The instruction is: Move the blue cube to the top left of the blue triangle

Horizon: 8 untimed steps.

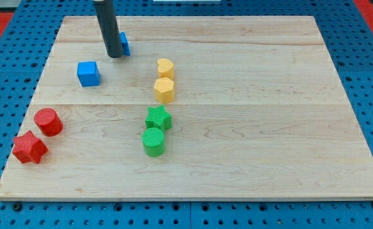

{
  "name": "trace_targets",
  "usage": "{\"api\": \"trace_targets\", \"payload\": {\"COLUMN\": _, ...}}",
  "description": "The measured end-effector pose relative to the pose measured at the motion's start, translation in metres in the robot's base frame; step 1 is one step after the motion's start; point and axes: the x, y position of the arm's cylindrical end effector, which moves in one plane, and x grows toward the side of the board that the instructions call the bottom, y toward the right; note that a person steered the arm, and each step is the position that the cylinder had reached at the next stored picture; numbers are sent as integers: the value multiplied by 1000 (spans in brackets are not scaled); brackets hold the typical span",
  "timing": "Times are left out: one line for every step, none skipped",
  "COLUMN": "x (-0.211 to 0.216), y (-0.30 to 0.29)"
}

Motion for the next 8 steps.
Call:
{"api": "trace_targets", "payload": {"x": 40, "y": 23}}
{"api": "trace_targets", "payload": {"x": 100, "y": 8}}
{"api": "trace_targets", "payload": {"x": 91, "y": -35}}
{"api": "trace_targets", "payload": {"x": 35, "y": -33}}
{"api": "trace_targets", "payload": {"x": -1, "y": -34}}
{"api": "trace_targets", "payload": {"x": 44, "y": -46}}
{"api": "trace_targets", "payload": {"x": 4, "y": -88}}
{"api": "trace_targets", "payload": {"x": -28, "y": -75}}
